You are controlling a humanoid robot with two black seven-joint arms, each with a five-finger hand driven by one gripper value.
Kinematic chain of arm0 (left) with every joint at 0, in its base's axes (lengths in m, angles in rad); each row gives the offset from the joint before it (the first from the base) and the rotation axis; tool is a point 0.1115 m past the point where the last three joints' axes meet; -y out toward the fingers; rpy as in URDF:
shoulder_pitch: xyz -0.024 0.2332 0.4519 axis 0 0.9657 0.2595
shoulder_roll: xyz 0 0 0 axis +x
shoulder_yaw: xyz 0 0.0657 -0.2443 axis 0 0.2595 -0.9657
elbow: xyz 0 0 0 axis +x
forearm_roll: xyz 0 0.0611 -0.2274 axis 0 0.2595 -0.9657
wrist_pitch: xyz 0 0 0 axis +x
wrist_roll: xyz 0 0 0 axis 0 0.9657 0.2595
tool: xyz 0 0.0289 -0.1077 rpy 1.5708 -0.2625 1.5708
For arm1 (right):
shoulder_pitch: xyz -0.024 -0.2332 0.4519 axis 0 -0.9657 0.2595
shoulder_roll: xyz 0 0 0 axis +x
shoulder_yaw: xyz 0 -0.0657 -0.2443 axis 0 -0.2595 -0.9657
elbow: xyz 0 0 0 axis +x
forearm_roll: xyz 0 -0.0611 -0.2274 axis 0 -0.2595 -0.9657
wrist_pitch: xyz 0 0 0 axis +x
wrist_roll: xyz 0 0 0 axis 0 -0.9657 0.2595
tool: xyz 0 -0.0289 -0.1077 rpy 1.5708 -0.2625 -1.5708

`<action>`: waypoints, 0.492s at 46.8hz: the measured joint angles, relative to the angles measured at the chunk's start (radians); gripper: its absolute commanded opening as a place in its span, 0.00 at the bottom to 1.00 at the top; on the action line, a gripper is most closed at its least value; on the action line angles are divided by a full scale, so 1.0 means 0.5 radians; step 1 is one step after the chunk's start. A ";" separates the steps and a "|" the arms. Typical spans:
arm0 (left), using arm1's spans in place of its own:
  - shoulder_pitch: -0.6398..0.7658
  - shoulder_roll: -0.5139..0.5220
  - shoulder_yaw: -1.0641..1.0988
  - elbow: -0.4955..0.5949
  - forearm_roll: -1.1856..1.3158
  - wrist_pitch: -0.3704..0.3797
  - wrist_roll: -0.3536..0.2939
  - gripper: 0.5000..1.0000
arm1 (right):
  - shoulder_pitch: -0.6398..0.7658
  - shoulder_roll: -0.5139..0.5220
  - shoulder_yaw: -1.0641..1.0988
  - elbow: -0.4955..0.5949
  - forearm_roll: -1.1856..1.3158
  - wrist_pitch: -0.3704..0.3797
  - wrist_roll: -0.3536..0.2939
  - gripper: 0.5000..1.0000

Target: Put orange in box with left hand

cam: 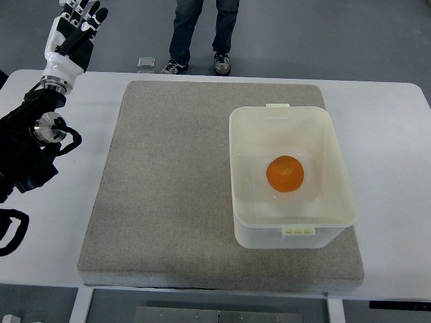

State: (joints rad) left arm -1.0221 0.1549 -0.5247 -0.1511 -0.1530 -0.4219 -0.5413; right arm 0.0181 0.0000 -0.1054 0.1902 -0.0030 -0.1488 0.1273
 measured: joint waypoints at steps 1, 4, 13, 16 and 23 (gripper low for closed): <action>0.000 -0.010 -0.030 -0.001 -0.003 0.037 0.038 0.98 | 0.000 0.000 0.000 0.000 0.000 0.000 0.000 0.86; 0.001 -0.042 -0.108 -0.006 -0.011 0.134 0.121 0.98 | 0.000 0.000 0.001 0.000 0.000 0.000 0.001 0.86; 0.007 -0.067 -0.152 -0.018 -0.011 0.135 0.146 0.98 | 0.000 0.000 0.000 0.000 0.000 0.000 0.000 0.86; 0.008 -0.067 -0.159 -0.019 -0.020 0.111 0.146 0.98 | 0.000 0.000 0.000 0.000 0.000 0.000 0.000 0.86; 0.010 -0.057 -0.204 -0.007 -0.101 0.102 0.146 0.98 | 0.000 0.000 0.001 0.000 0.000 0.000 0.000 0.86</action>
State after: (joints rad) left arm -1.0173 0.1262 -0.6268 -0.1548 -0.2036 -0.3711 -0.4683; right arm 0.0182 0.0000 -0.1047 0.1902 -0.0031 -0.1488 0.1273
